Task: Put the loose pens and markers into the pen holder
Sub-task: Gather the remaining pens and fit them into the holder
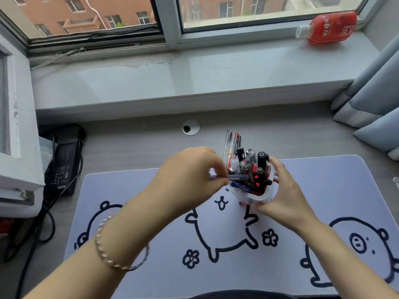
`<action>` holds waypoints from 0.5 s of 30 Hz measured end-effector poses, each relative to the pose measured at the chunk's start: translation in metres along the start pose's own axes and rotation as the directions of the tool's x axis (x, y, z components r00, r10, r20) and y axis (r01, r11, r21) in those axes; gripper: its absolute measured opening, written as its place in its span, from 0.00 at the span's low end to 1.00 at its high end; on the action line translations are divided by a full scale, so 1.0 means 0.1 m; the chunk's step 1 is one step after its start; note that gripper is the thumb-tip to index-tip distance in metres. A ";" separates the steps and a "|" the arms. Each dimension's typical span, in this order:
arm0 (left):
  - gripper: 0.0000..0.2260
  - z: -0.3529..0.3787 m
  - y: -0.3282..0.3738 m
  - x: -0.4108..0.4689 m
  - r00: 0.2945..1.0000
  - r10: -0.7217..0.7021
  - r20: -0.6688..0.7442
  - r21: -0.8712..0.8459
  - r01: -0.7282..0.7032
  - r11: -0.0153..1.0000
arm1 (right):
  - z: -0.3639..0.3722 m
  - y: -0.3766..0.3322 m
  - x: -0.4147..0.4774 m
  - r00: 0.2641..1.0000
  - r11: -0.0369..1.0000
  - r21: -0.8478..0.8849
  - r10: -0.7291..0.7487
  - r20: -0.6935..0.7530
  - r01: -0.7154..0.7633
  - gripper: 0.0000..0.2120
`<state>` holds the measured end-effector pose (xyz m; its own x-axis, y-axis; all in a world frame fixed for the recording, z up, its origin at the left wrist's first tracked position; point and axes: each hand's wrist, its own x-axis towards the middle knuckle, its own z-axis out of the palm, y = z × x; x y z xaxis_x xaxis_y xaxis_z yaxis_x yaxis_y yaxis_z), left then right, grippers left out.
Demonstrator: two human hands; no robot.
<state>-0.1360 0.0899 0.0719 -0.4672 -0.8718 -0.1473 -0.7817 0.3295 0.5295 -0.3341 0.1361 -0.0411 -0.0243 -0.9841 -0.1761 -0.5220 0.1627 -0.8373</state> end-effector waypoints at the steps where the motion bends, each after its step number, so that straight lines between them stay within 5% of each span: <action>1: 0.04 0.10 0.02 0.05 0.999 0.030 -0.028 0.062 -0.028 0.998 | 0.02 -0.01 0.00 1.000 1.000 -0.012 -0.021 0.003 0.021 0.42; 4: 0.06 0.46 0.00 0.16 0.941 0.143 -0.306 0.123 -0.109 0.986 | 0.07 -0.07 -0.02 0.999 0.999 0.001 -0.052 0.003 0.052 0.41; 6: 0.14 0.58 -0.01 0.15 0.900 0.062 -0.431 -0.122 -0.127 0.984 | 0.08 -0.13 -0.04 0.997 0.997 0.031 -0.069 -0.020 0.069 0.41; 9: 0.31 0.66 0.10 0.08 0.986 -0.047 -0.160 -0.392 -0.020 0.920 | 0.09 -0.17 -0.05 0.994 0.994 0.041 -0.100 -0.046 0.102 0.42; 13: 0.40 0.68 0.06 0.10 0.999 0.037 -0.034 0.026 -0.036 0.999 | 0.15 -0.11 -0.07 0.999 0.997 0.064 -0.034 0.040 0.032 0.44; 15: 0.40 0.57 -0.07 0.09 0.996 0.057 0.062 -0.179 -0.045 0.983 | 0.16 -0.11 -0.09 0.997 0.995 0.098 -0.032 0.076 0.024 0.44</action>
<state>-0.1587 0.1003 0.0192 -0.5356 -0.8275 -0.1684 -0.6734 0.2983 0.6764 -0.3139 0.1441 -0.0385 0.0572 -0.9805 -0.1880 -0.4367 0.1448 -0.8879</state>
